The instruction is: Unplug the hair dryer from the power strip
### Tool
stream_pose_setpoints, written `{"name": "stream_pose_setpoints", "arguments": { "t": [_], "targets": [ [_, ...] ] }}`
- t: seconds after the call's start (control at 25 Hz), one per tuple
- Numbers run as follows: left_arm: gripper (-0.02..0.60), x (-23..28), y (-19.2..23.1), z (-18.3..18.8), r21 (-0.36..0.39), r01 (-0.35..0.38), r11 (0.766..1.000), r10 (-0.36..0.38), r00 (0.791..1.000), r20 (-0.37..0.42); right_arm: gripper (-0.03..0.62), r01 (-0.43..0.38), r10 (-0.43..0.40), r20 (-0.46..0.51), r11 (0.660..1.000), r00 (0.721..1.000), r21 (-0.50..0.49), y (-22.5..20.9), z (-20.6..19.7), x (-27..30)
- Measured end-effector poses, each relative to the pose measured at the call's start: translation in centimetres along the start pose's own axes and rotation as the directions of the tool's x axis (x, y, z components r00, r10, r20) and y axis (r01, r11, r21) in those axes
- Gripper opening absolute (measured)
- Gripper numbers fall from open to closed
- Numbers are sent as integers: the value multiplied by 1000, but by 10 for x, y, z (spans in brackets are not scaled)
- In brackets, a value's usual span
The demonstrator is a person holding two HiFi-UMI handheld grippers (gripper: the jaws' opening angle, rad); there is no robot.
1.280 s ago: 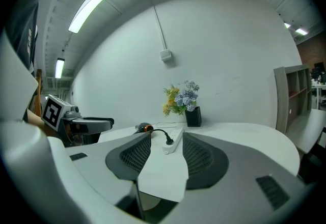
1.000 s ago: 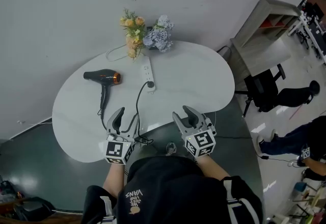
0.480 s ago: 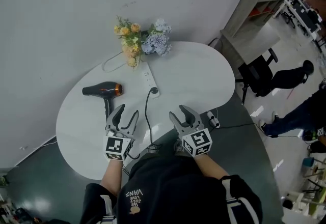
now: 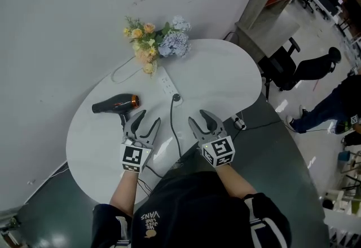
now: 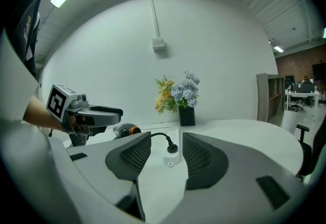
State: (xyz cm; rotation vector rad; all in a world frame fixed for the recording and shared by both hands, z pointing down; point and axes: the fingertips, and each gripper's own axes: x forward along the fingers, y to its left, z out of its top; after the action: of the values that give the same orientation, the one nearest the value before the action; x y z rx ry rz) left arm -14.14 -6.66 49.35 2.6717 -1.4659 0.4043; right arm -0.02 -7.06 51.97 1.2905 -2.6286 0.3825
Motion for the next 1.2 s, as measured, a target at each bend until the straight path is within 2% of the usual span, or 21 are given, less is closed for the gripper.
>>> {"name": "stream_pose_setpoints", "arguments": {
  "t": [0.12, 0.28, 0.44, 0.56, 0.76, 1.2],
  "targets": [
    [210, 7, 2, -8, 20, 22, 1000, -22, 1000, -7, 176, 9, -9, -11, 1000, 1000, -11, 2, -4, 10],
    [150, 17, 5, -19, 50, 30, 998, -29, 999, -30, 176, 4, -4, -25, 1000, 1000, -14, 0, -8, 21],
    [101, 30, 8, -30, 76, 22, 997, -18, 998, -59, 176, -26, 24, -56, 999, 998, -31, -3, -15, 34],
    [94, 42, 11, -39, 100, 24, 995, -15, 996, -92, 176, -50, 47, -75, 998, 996, -34, -6, -20, 44],
    [41, 66, 10, -50, 133, 46, 990, -28, 991, -134, 176, -82, 78, -100, 996, 992, -37, -13, -27, 56],
    [26, 110, 9, -69, 178, 101, 979, -64, 977, -203, 176, -153, 144, -128, 986, 981, -67, -19, -35, 81]
  ]
}}
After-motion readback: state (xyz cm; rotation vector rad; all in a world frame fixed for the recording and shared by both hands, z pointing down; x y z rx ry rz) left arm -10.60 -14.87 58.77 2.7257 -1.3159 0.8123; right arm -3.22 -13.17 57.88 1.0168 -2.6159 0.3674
